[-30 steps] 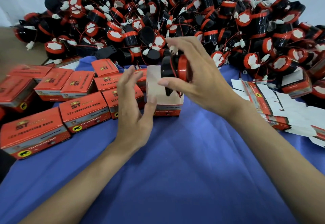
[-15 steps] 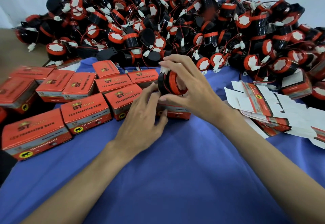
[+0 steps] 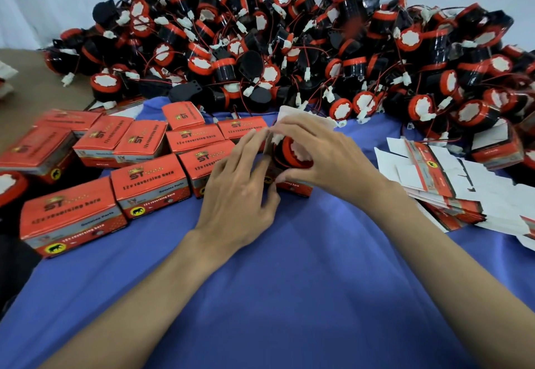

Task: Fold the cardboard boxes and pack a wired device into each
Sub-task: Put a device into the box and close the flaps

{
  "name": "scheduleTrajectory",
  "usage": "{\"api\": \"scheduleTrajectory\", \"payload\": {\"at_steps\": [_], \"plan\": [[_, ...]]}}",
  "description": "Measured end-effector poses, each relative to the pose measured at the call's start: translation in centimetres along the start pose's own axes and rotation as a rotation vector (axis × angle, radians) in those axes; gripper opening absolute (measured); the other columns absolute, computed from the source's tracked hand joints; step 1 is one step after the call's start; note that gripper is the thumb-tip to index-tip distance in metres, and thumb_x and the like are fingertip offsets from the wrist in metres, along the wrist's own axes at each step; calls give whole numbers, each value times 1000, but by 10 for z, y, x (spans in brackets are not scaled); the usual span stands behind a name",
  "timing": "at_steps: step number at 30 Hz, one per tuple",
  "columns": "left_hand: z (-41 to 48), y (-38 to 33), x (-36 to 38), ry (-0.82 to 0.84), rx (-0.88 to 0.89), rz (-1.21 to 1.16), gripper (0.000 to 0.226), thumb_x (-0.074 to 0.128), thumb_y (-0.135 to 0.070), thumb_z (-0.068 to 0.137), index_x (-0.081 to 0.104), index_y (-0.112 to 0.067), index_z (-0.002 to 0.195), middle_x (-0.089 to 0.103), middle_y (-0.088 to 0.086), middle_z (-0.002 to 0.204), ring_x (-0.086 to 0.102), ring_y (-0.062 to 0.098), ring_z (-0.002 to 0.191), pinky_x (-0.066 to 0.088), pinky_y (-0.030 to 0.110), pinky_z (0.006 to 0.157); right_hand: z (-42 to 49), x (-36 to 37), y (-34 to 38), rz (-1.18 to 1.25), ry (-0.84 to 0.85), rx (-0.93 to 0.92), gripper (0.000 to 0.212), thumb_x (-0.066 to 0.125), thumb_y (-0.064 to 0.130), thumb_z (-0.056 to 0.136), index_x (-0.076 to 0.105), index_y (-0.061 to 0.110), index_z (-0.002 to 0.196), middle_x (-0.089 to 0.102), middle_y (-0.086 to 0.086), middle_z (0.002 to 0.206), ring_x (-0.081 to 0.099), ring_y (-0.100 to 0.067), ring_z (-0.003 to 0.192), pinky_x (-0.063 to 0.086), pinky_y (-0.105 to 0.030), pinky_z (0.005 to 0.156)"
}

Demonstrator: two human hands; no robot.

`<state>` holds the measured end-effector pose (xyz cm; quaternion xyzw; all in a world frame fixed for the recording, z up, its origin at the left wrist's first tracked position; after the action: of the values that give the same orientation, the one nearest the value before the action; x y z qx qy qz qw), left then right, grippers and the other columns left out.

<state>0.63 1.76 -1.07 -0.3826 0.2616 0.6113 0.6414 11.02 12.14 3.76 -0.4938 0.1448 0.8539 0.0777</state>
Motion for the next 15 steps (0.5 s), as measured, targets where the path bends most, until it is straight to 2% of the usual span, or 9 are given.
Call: {"api": "scheduleTrajectory", "payload": {"at_steps": [2, 5, 8, 10, 13, 15], "plan": [[0, -1, 1, 10, 21, 20, 45, 58, -24, 84, 60, -2, 123, 28, 7, 158, 25, 21, 146, 38, 38, 101, 0, 3, 1, -69, 24, 11, 70, 73, 50, 75, 49, 22, 134, 49, 10, 134, 47, -16, 121, 55, -43, 67], [1, 0, 1, 34, 35, 57, 40, 61, -23, 82, 63, -3, 117, 27, 6, 158, 24, 20, 146, 37, 37, 102, -1, 9, 1, -148, 57, 18, 72, 71, 52, 76, 47, 22, 136, 48, 12, 135, 49, -16, 120, 51, -33, 68], [1, 0, 1, 33, 46, 83, 37, 62, -21, 81, 65, -3, 113, 31, 7, 157, 28, 21, 145, 38, 38, 100, 0, 13, 2, -182, 75, 17, 69, 68, 50, 79, 48, 14, 136, 51, 4, 133, 49, -20, 118, 46, -32, 86], [2, 0, 0, 26, 54, 88, 35, 59, -21, 82, 65, -3, 111, 33, 7, 156, 30, 21, 144, 38, 38, 99, 1, 15, 3, -263, 105, 11, 64, 59, 54, 84, 51, 11, 131, 49, 1, 133, 45, -20, 118, 40, -33, 97], [2, -2, -2, 8, 57, 61, 29, 58, -20, 81, 67, -5, 104, 39, 6, 152, 35, 21, 141, 38, 37, 98, -2, 16, 6, -344, 138, 7, 54, 45, 58, 90, 57, 15, 122, 43, 2, 134, 40, -18, 120, 35, -33, 99], [1, -1, -4, -5, 59, 51, 26, 60, -19, 79, 67, -5, 100, 45, 8, 148, 42, 23, 136, 41, 38, 95, -5, 13, 7, -302, 144, 28, 45, 44, 50, 92, 59, 17, 119, 42, 1, 132, 38, -18, 121, 37, -36, 97]]}}
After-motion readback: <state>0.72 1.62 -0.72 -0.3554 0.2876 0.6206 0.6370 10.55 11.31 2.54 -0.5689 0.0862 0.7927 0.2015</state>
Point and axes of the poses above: each hand's wrist, its own z-axis towards the middle knuckle, its own x-axis out of the palm, y = z × x, the point moved 4 cm from there along z, towards the middle knuckle
